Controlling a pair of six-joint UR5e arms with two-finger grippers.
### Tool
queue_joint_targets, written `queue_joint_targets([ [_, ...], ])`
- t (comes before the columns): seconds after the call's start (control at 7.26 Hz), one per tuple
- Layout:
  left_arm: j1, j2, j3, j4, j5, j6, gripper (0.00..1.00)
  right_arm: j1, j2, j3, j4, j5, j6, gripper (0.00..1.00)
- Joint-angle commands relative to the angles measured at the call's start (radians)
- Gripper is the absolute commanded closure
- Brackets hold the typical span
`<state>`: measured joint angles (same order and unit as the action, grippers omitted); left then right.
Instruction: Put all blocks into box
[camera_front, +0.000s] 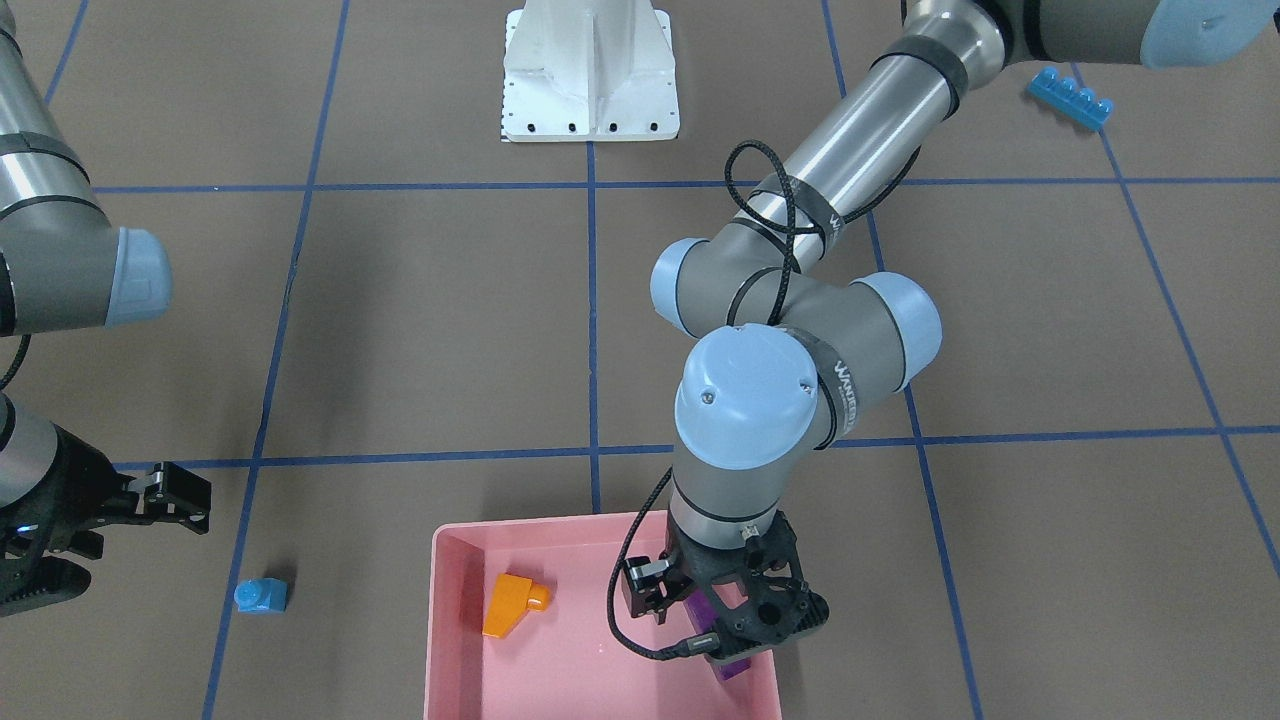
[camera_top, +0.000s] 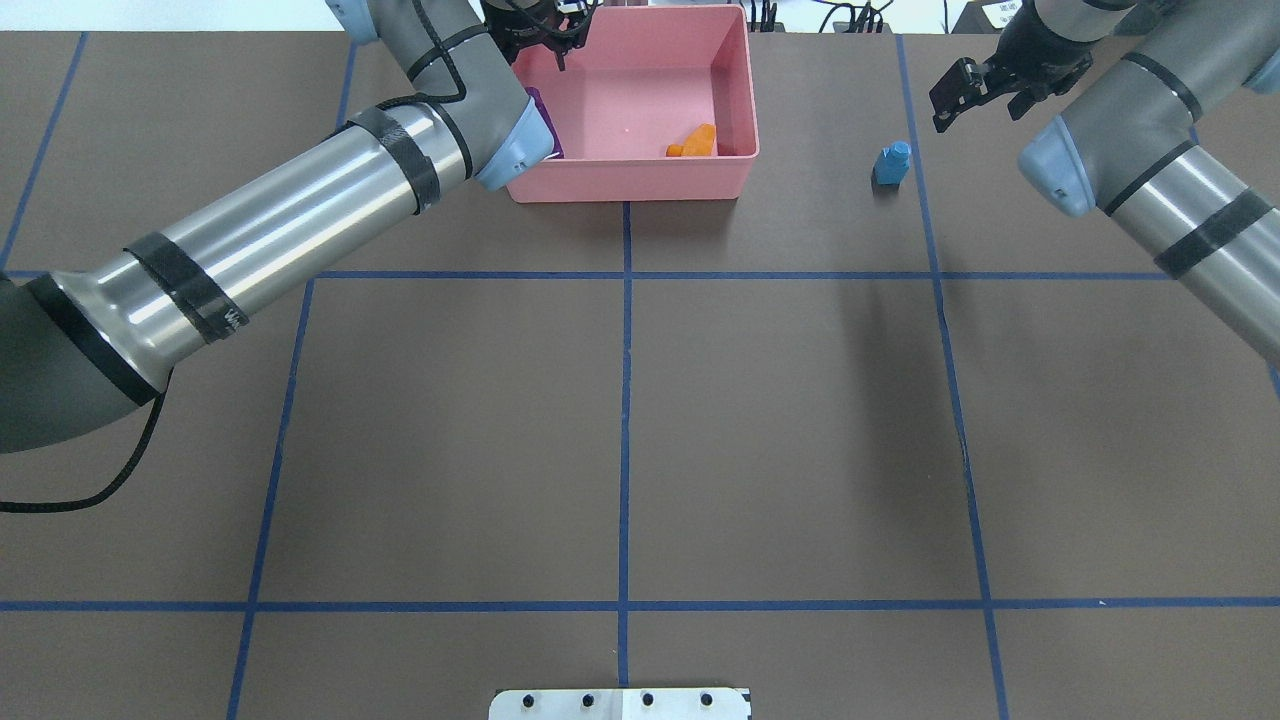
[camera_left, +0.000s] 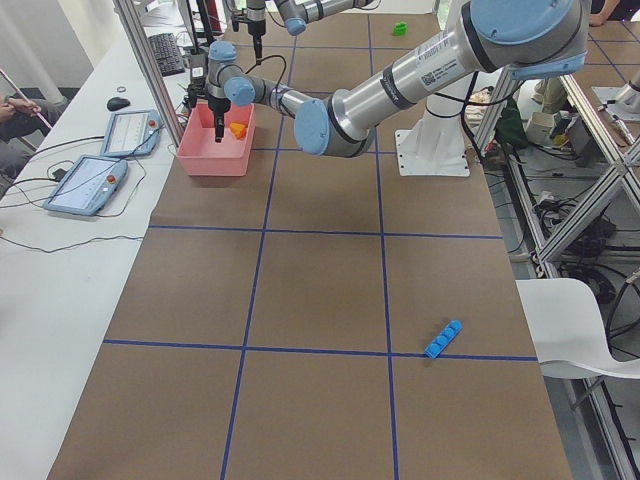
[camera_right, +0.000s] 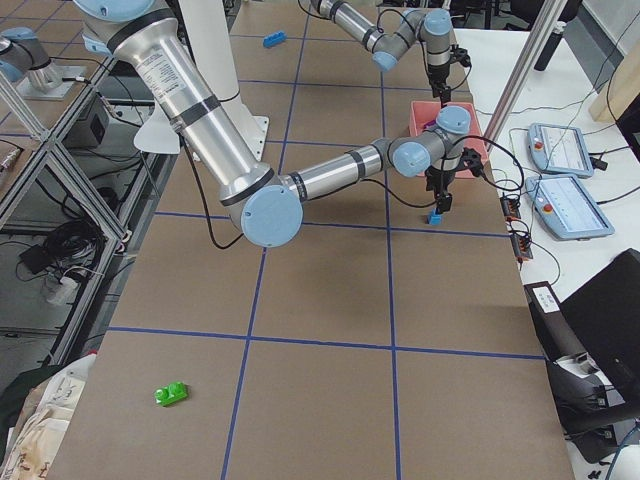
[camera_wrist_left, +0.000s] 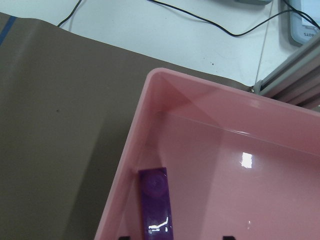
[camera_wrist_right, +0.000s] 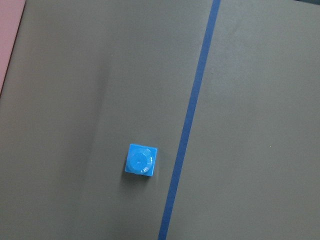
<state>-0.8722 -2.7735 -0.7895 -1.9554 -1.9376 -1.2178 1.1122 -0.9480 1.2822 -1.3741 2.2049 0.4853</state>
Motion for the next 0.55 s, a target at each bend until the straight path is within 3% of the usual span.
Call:
queue_joint_targets([
  [0.0, 0.002, 0.122, -0.176, 0.001, -0.111, 0.032, 0.00, -0.002, 0.058, -0.113, 0.016, -0.001, 0.013, 0.00],
  [0.14, 0.004, 0.155, -0.230, 0.001, -0.113, 0.032, 0.00, -0.017, 0.108, -0.174, 0.027, -0.010, 0.045, 0.00],
  [0.41, 0.005, 0.156, -0.243, 0.003, -0.113, 0.031, 0.00, -0.083, 0.150, -0.339, 0.288, -0.098, 0.203, 0.00],
])
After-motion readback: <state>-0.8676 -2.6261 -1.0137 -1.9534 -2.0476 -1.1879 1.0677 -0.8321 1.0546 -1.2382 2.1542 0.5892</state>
